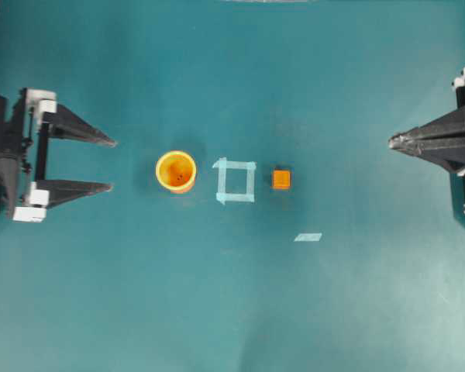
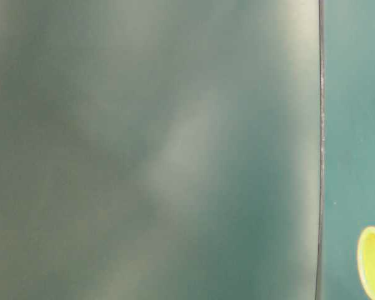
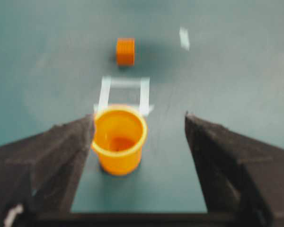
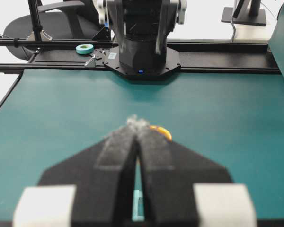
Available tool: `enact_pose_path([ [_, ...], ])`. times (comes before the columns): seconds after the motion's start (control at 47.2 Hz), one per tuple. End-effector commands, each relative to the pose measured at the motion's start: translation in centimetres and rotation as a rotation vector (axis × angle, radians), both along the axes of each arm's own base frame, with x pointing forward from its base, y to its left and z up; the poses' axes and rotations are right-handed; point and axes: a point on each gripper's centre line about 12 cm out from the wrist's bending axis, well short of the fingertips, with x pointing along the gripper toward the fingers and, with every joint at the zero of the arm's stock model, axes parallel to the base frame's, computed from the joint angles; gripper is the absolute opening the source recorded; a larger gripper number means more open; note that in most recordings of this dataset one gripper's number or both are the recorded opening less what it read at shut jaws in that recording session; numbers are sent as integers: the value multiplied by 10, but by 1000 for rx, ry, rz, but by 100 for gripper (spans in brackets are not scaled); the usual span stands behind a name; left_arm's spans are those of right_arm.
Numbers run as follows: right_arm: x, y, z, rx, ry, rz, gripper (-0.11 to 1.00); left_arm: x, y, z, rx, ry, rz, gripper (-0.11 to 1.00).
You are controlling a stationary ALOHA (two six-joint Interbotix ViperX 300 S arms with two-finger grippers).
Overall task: Move the cup to the left with left arm.
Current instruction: 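Move the open left gripper rightward toward the orange cup, then advance the left gripper around the orange cup and close on it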
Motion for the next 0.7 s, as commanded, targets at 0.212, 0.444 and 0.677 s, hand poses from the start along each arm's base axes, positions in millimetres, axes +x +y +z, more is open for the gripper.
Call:
enact_pose_path([
  [0.212, 3, 0, 14, 8, -26, 0, -1, 20, 11, -18, 3, 20, 42, 77],
  [0.444, 3, 0, 16, 9, -26, 0, -1, 29, 14, -43, -1, 109, 52, 77],
  [0.677, 3, 0, 16, 8, -6, 0, -1, 35, 15, -70, -6, 212, 53, 79],
])
